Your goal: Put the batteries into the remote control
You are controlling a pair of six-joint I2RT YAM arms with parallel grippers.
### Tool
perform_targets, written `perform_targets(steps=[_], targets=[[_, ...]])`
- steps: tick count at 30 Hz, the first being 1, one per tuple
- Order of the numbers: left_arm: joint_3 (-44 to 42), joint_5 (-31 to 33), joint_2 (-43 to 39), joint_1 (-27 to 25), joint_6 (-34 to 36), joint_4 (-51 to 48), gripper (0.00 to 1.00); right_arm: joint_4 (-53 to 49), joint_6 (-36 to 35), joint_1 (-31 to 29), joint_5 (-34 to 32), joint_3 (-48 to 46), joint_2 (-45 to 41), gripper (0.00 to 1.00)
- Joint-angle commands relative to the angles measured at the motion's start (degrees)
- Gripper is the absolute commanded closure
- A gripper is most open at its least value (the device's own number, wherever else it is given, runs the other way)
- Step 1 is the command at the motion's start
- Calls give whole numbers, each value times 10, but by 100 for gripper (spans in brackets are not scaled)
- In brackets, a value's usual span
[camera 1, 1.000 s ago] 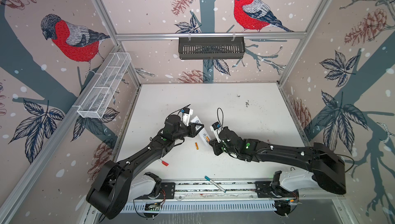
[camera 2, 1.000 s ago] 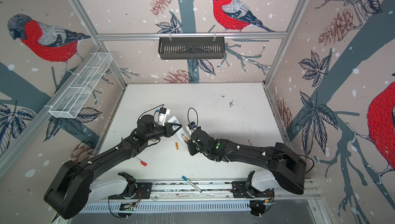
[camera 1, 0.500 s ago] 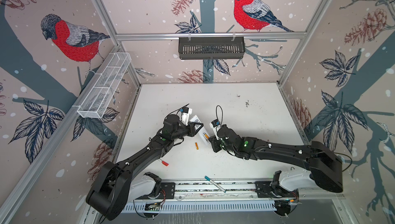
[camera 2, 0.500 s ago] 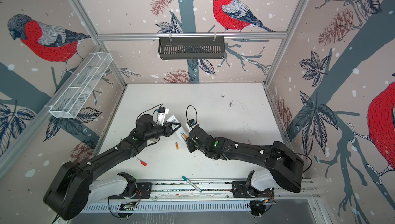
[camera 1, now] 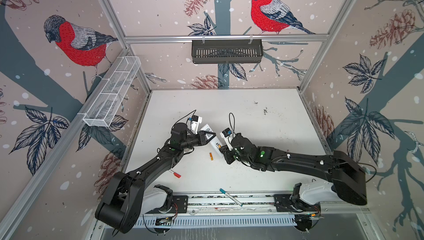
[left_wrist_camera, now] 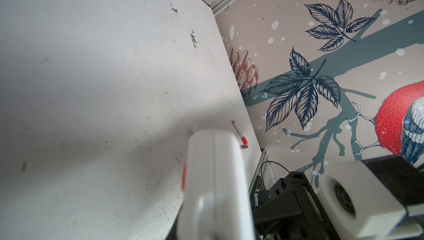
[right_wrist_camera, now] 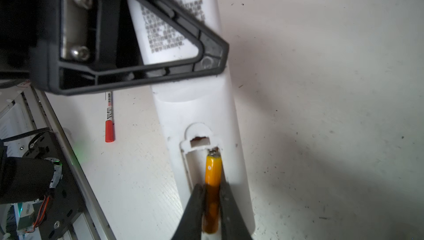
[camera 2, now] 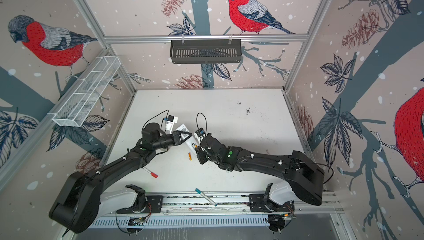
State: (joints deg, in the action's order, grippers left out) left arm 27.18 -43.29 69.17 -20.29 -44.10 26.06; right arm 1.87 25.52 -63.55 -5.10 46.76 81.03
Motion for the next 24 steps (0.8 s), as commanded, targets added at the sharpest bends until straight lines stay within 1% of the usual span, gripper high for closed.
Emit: perform_targets(steps=[1, 4, 15, 24], targets=[[-8, -60, 6, 10, -42, 88, 100, 4, -4, -1, 6, 8, 4, 83], [-18, -65, 7, 17, -51, 109, 100, -2, -4, -1, 6, 14, 4, 82], [-15, -46, 5, 19, -26, 74, 100, -20, -4, -1, 6, 24, -2, 79], [-15, -36, 4, 23, -20, 61, 100, -44, 2, -2, 0, 29, 3, 78]])
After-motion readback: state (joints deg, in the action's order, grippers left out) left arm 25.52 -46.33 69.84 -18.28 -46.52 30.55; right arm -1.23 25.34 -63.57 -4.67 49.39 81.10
